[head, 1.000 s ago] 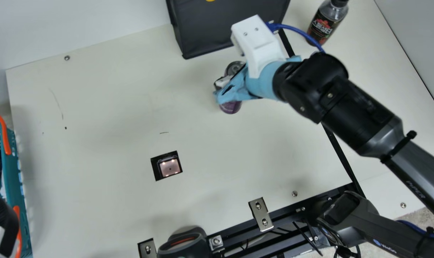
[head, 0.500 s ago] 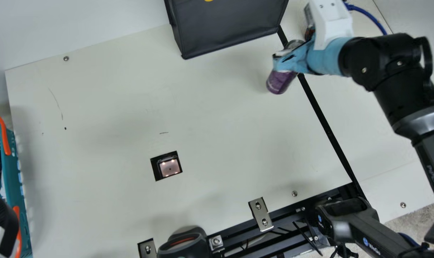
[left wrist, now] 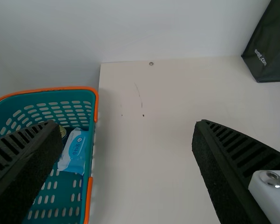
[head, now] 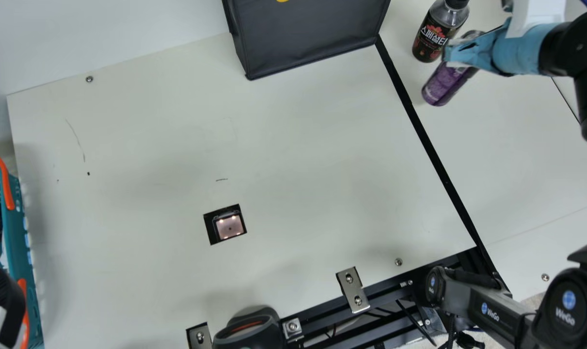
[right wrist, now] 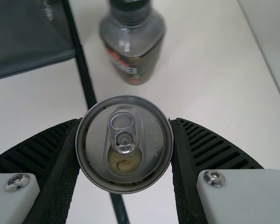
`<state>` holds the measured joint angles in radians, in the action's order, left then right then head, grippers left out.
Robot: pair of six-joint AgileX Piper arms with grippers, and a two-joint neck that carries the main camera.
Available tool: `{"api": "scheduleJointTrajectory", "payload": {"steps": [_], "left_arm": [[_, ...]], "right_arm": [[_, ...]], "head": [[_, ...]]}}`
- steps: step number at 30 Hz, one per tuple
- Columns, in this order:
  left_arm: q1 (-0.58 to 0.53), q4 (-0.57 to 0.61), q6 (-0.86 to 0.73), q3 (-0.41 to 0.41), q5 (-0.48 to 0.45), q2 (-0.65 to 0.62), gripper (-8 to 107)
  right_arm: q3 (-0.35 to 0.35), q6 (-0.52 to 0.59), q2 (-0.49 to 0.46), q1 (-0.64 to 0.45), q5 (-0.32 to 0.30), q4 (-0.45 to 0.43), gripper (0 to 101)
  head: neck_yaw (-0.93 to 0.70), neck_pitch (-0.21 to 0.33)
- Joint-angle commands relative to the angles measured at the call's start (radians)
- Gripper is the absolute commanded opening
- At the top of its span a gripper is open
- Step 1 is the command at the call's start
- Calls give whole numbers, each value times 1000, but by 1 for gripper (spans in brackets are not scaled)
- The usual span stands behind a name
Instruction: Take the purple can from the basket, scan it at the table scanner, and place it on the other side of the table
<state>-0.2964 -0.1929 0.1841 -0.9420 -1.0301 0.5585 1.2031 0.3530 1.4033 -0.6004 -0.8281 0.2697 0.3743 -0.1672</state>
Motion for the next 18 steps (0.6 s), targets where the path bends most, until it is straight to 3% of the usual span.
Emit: {"api": "scheduleJointTrajectory", "payload": {"steps": [1, 9, 18], "left_arm": [[0, 0, 0, 0, 0, 0, 90], [0, 0, 0, 0, 0, 0, 90], [0, 0, 0, 0, 0, 0, 90]], "right_arm": [[17, 29, 20, -44, 0, 9, 0], [88, 73, 102, -122, 6, 22, 0], [163, 49, 198, -144, 31, 9, 0]], "head": [[2, 29], [2, 29], [2, 29]]}}
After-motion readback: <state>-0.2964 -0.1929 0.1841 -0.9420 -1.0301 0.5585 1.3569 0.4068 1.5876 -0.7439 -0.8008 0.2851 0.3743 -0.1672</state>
